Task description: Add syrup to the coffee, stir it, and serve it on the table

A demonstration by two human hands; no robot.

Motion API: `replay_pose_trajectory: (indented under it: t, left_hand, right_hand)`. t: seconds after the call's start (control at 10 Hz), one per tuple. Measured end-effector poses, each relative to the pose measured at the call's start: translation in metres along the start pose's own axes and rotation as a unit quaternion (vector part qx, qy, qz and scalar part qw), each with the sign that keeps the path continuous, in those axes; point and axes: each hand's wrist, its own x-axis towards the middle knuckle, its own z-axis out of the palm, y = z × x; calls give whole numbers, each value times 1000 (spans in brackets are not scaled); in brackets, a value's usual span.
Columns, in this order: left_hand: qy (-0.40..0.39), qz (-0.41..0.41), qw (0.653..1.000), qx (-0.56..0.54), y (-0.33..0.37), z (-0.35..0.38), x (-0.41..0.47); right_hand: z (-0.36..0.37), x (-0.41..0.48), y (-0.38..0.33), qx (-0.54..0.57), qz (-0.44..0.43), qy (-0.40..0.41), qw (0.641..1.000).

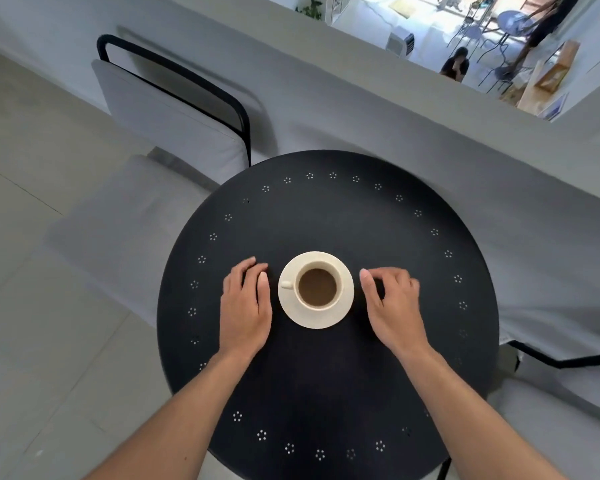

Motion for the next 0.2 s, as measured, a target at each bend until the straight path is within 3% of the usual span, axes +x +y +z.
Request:
replay_pose_trajectory:
  t: [0.1, 0.2]
  left_hand:
    - [-58, 84, 980, 170, -31, 14, -4]
    - [-37, 112, 963, 241, -44, 28, -8]
  right_hand:
    - [15, 7, 24, -173, -69, 31, 982]
    - [35, 10, 44, -263, -102, 47, 958]
